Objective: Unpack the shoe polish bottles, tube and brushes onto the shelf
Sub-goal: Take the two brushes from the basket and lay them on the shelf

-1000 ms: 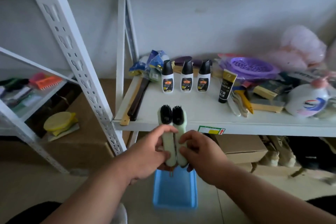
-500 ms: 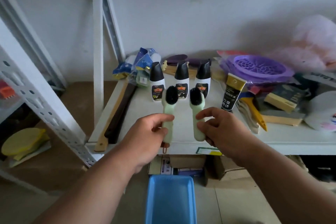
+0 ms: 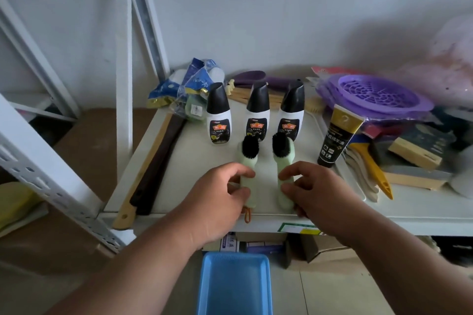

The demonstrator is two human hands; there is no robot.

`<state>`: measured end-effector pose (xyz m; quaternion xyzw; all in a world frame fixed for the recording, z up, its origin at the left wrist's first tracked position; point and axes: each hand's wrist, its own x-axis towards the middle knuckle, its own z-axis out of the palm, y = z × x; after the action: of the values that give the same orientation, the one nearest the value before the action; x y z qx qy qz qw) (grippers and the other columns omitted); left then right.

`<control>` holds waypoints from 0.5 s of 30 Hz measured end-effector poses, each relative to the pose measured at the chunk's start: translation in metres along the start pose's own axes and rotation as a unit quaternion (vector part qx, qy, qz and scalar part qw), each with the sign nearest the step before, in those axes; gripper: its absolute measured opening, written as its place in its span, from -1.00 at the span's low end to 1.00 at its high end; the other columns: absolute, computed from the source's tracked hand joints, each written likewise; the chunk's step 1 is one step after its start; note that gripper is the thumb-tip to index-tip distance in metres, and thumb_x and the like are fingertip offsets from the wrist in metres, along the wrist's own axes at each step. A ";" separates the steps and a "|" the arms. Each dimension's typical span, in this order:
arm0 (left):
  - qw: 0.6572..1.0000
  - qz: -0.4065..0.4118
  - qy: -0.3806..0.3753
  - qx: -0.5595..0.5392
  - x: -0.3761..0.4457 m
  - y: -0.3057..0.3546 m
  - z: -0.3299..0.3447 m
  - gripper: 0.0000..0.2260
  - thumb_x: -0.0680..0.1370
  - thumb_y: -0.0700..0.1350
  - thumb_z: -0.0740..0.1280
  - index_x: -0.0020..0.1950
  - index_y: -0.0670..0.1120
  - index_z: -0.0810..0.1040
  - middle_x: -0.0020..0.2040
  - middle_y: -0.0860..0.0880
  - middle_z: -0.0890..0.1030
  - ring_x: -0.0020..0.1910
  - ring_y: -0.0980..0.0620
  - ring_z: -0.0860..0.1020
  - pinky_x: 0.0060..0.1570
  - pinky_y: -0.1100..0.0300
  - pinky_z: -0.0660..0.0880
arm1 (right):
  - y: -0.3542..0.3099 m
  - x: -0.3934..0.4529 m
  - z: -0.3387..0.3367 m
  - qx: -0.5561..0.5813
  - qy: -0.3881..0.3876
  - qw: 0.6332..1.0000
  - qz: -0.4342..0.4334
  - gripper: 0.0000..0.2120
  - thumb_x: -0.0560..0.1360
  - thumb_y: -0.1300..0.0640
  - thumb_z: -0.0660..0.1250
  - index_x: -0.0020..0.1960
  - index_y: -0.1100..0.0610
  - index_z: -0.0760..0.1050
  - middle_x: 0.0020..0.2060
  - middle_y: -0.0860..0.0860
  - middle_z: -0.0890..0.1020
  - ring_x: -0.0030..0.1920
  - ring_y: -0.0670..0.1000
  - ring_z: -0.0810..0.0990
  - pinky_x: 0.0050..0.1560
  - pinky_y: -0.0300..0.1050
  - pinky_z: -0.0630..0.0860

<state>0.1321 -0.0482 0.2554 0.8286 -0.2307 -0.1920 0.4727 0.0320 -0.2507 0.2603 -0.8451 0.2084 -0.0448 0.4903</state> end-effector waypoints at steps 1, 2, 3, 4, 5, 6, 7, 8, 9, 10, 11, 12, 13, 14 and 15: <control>1.000 0.000 0.002 0.005 0.001 -0.001 0.002 -0.76 0.66 -0.12 0.40 0.19 0.23 0.65 -0.02 0.00 0.69 -0.16 -0.06 0.74 -0.09 0.10 0.68 | 0.000 0.000 0.000 -0.009 0.002 1.000 -0.002 -0.88 0.56 0.08 0.43 -0.05 -0.16 0.62 -0.34 0.05 0.68 -0.47 -0.07 0.59 -0.38 -0.12 0.55; 1.000 0.003 0.005 0.019 0.003 -0.001 0.003 -0.78 0.65 -0.10 0.41 0.20 0.21 0.65 -0.06 0.02 0.68 -0.16 0.00 0.73 -0.16 0.20 0.65 | 0.000 0.001 0.000 -0.017 0.001 1.000 -0.003 -0.88 0.56 0.08 0.43 -0.05 -0.15 0.63 -0.34 0.05 0.68 -0.47 -0.07 0.58 -0.39 -0.12 0.55; 0.999 0.008 0.008 0.041 0.003 -0.001 0.004 -0.79 0.63 -0.08 0.44 0.21 0.20 0.65 -0.08 0.05 0.67 -0.16 0.07 0.71 -0.24 0.31 0.59 | -0.001 0.000 0.001 -0.024 -0.001 1.000 -0.003 -0.89 0.56 0.08 0.43 -0.05 -0.15 0.63 -0.33 0.04 0.67 -0.47 -0.08 0.58 -0.40 -0.14 0.55; 0.998 0.012 0.011 0.064 0.003 -0.001 0.004 -0.77 0.61 -0.06 0.46 0.23 0.19 0.64 -0.11 0.07 0.66 -0.16 0.12 0.67 -0.28 0.40 0.52 | -0.002 0.000 0.001 -0.031 -0.002 1.000 -0.005 -0.90 0.55 0.07 0.44 -0.05 -0.15 0.64 -0.32 0.04 0.67 -0.48 -0.09 0.58 -0.42 -0.16 0.54; 0.997 0.015 0.011 0.081 0.002 -0.001 0.004 -0.74 0.58 -0.04 0.49 0.24 0.18 0.64 -0.12 0.08 0.65 -0.18 0.16 0.65 -0.30 0.45 0.47 | -0.004 -0.001 0.002 -0.040 -0.001 0.999 -0.006 -0.90 0.55 0.07 0.45 -0.05 -0.15 0.64 -0.30 0.04 0.67 -0.48 -0.10 0.58 -0.43 -0.19 0.53; 0.996 0.016 0.009 0.089 0.001 -0.001 0.004 -0.71 0.55 -0.02 0.51 0.25 0.17 0.63 -0.13 0.08 0.64 -0.21 0.18 0.63 -0.31 0.45 0.45 | -0.005 -0.001 0.003 -0.051 0.001 0.999 -0.008 -0.90 0.54 0.06 0.46 -0.04 -0.16 0.65 -0.27 0.03 0.68 -0.46 -0.11 0.59 -0.41 -0.21 0.53; 0.996 0.018 0.005 0.092 0.000 -0.001 0.004 -0.67 0.53 -0.01 0.53 0.27 0.16 0.62 -0.12 0.09 0.62 -0.22 0.19 0.62 -0.32 0.46 0.44 | -0.007 -0.002 0.004 -0.062 0.003 0.998 -0.009 -0.89 0.53 0.06 0.46 -0.02 -0.17 0.65 -0.23 0.00 0.67 -0.43 -0.11 0.62 -0.37 -0.22 0.55; 0.995 0.023 0.003 0.098 -0.002 -0.002 0.004 -0.63 0.50 -0.01 0.55 0.29 0.14 0.61 -0.09 0.10 0.60 -0.23 0.19 0.61 -0.31 0.47 0.43 | -0.008 -0.003 0.005 -0.072 0.004 0.997 -0.010 -0.88 0.53 0.05 0.47 0.00 -0.17 0.64 -0.16 -0.04 0.67 -0.37 -0.10 0.65 -0.31 -0.21 0.56; 0.994 0.030 0.002 0.107 -0.004 -0.002 0.004 -0.58 0.48 0.00 0.56 0.33 0.13 0.59 -0.04 0.13 0.56 -0.20 0.20 0.59 -0.28 0.48 0.42 | -0.009 -0.003 0.005 -0.084 0.005 0.996 -0.010 -0.86 0.52 0.05 0.48 0.03 -0.18 0.64 -0.09 -0.08 0.65 -0.30 -0.09 0.67 -0.26 -0.21 0.56; 0.993 0.039 0.001 0.113 -0.006 -0.003 0.003 -0.51 0.47 0.00 0.57 0.38 0.14 0.55 0.02 0.17 0.51 -0.16 0.21 0.58 -0.24 0.50 0.41 | -0.010 -0.004 0.005 -0.099 0.006 0.995 -0.009 -0.83 0.51 0.04 0.48 0.05 -0.18 0.63 -0.03 -0.12 0.64 -0.24 -0.08 0.67 -0.23 -0.21 0.54; 0.992 0.049 0.000 0.114 -0.008 -0.004 0.001 -0.42 0.47 0.00 0.57 0.46 0.18 0.49 0.07 0.19 0.47 -0.12 0.22 0.57 -0.22 0.51 0.43 | -0.011 -0.005 0.005 -0.120 0.009 0.993 -0.009 -0.81 0.51 0.04 0.48 0.08 -0.19 0.62 0.02 -0.15 0.62 -0.20 -0.09 0.67 -0.24 -0.23 0.50; 0.992 0.058 -0.003 0.116 -0.009 -0.005 -0.001 -0.33 0.47 -0.01 0.56 0.53 0.25 0.40 0.10 0.22 0.43 -0.11 0.22 0.57 -0.20 0.50 0.45 | -0.012 -0.006 0.004 -0.140 0.015 0.990 -0.010 -0.78 0.51 0.03 0.49 0.11 -0.20 0.61 0.05 -0.16 0.61 -0.18 -0.12 0.66 -0.26 -0.27 0.46; 0.991 0.065 -0.008 0.119 -0.011 -0.005 -0.003 -0.25 0.47 -0.03 0.55 0.57 0.33 0.31 0.13 0.22 0.40 -0.11 0.22 0.58 -0.20 0.49 0.48 | -0.014 -0.007 0.003 -0.157 0.021 0.987 -0.011 -0.75 0.51 0.04 0.49 0.14 -0.20 0.60 0.08 -0.15 0.59 -0.17 -0.14 0.65 -0.28 -0.30 0.44; 0.990 0.071 -0.013 0.122 -0.012 -0.005 -0.005 -0.20 0.47 -0.04 0.55 0.58 0.38 0.25 0.15 0.22 0.38 -0.11 0.21 0.58 -0.20 0.47 0.50 | -0.015 -0.008 0.002 -0.169 0.026 0.985 -0.013 -0.73 0.50 0.04 0.49 0.16 -0.21 0.59 0.10 -0.14 0.58 -0.17 -0.16 0.64 -0.30 -0.32 0.43; 0.989 0.075 -0.017 0.126 -0.014 -0.005 -0.007 -0.18 0.46 -0.06 0.55 0.59 0.38 0.23 0.17 0.21 0.38 -0.10 0.20 0.58 -0.19 0.46 0.50 | -0.016 -0.009 0.001 -0.178 0.028 0.984 -0.015 -0.71 0.50 0.04 0.50 0.18 -0.21 0.58 0.11 -0.13 0.58 -0.18 -0.18 0.63 -0.30 -0.33 0.43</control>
<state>0.1254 -0.0336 0.2554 0.8584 -0.3226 -0.1394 0.3736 0.0292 -0.2390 0.2745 -0.9201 0.2144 -0.0382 0.3255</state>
